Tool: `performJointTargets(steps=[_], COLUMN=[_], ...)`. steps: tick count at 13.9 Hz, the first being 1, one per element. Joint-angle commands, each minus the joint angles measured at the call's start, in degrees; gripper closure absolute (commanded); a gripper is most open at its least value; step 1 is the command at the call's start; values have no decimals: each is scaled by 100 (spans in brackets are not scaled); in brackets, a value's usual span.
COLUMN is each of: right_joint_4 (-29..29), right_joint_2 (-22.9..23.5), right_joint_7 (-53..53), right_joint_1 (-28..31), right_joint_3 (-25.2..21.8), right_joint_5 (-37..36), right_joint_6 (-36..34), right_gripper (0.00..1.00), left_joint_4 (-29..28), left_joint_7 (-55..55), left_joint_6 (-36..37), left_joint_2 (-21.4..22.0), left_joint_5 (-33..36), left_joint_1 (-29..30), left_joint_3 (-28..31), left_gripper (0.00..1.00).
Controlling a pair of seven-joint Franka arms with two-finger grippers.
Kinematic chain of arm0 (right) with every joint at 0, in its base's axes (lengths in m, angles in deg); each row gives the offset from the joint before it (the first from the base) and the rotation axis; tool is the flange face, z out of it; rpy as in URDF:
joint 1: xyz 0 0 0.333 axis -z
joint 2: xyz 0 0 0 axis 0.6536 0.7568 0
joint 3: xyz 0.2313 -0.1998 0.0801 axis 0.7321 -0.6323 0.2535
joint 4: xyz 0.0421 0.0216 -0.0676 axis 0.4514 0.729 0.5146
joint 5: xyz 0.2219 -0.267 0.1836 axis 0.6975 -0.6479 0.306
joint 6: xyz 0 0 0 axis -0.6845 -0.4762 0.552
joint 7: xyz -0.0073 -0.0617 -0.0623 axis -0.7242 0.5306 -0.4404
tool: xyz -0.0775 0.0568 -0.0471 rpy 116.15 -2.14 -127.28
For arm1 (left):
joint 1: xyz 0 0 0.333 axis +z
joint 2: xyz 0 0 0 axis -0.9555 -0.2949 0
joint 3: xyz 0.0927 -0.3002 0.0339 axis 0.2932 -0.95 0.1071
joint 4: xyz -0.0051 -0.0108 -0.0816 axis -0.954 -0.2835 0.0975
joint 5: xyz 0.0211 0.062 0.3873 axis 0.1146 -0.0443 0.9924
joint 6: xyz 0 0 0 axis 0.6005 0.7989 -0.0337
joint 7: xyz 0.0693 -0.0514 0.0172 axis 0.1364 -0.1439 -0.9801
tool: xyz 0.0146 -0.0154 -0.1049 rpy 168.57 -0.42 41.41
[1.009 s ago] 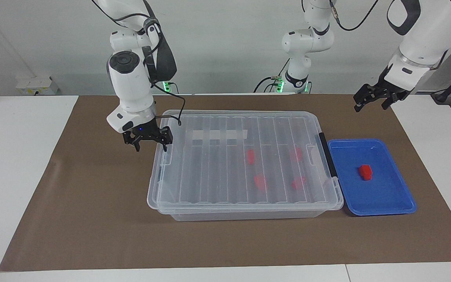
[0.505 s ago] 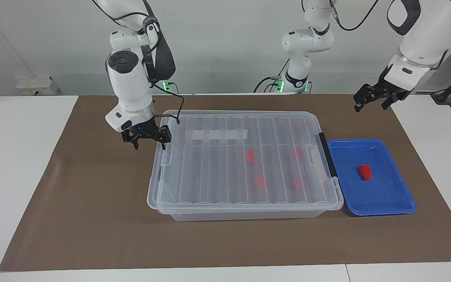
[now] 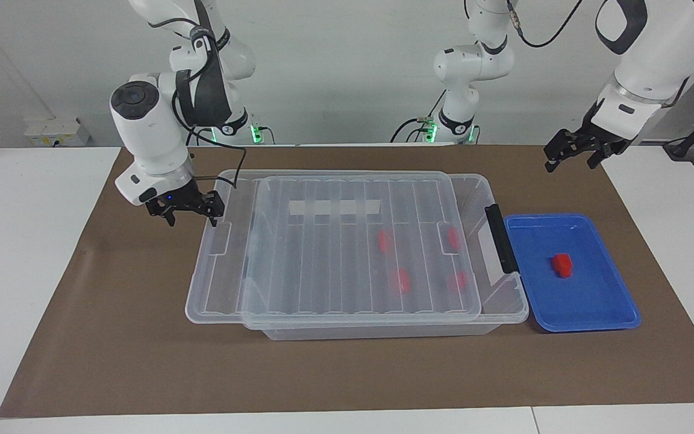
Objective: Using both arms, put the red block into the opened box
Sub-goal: 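Slide the clear lid away from the blue tray with the right gripper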
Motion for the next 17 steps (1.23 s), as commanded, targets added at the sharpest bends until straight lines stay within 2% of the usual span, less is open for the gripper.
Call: performJointTargets(steps=[1, 5, 17], right_joint_4=[208, 191, 147], right_joint_2=[-190, -164, -120], right_joint_7=[-436, -1147, -2160], right_joint_1=[286, 637, 1200], right_joint_3=[49, 49, 41], right_joint_5=[-89, -71, -54], right_joint_6=[-6, 82, 232], right_gripper=[0, 0, 0], left_joint_4=[-140, -140, -149], left_joint_7=[-43, -43, -17], left_joint_6=[-36, -36, -1], left_joint_2=[129, 129, 191], left_joint_5=[-49, -49, -5], left_joint_1=[-22, -22, -13], left_joint_3=[48, 39, 57], left_gripper=[0, 0, 0])
